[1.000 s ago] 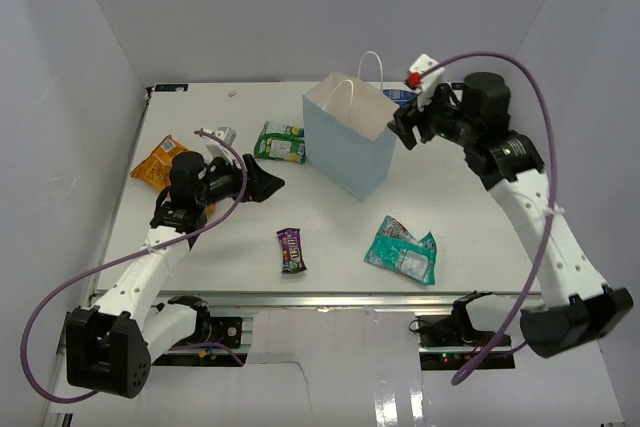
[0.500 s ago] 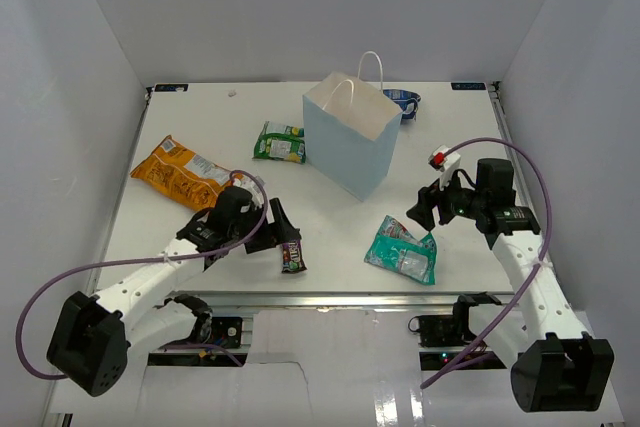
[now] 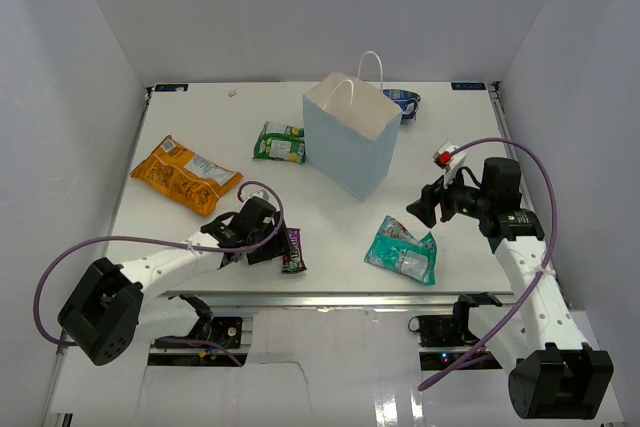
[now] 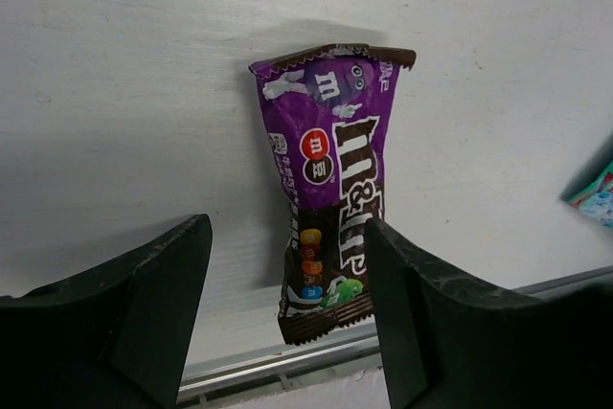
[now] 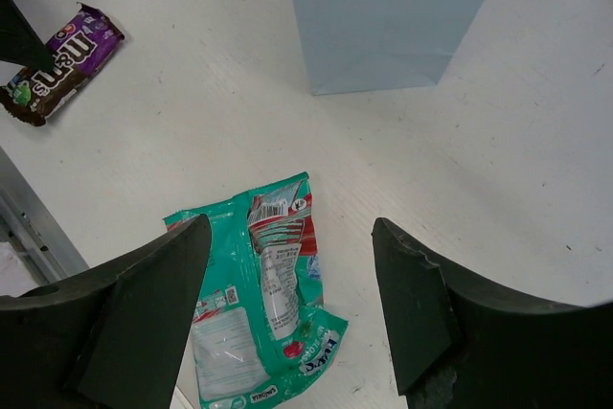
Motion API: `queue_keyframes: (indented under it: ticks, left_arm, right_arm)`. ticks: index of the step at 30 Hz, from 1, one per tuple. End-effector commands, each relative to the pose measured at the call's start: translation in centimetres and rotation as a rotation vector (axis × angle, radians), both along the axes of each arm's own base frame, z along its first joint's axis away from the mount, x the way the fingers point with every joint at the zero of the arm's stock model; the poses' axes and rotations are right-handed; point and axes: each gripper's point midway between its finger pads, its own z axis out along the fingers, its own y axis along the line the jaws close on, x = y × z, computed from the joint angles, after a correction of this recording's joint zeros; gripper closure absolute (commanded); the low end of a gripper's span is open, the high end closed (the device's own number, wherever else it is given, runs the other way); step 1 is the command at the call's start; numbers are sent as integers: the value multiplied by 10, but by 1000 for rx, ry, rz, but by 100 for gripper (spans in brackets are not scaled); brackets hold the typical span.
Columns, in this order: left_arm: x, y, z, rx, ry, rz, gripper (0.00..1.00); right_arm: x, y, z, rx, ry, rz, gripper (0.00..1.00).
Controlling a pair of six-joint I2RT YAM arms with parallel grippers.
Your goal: Place the snacks into the paper bag
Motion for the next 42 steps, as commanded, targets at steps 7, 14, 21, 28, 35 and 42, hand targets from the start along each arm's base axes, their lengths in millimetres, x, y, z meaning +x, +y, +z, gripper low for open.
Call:
queue_keyframes:
  ticks: [7,14,21,28,35,42]
  left_arm:
    - [15,-10,-7,42,-36,-2,37]
    - [15,-23,-7,41,-52,-55,66]
    - [19,-58,43,-134,-230,-214,82]
    - [3,-113,142,-511,-470,-456,86]
    - [-12,-160,191,-639,-556,-621,87]
    - [-13,-202,208,-646,-602,-708,88]
  right_arm:
    - [1,1,8,32,-27,11,26]
    - [-2,4,7,45,-26,40,26]
    - [-22,22,14,103,-41,193,26]
    - [-42,40,34,218,-3,340,26]
    - [-38,50,42,300,110,290,26]
    - [-36,60,58,412,139,203,10]
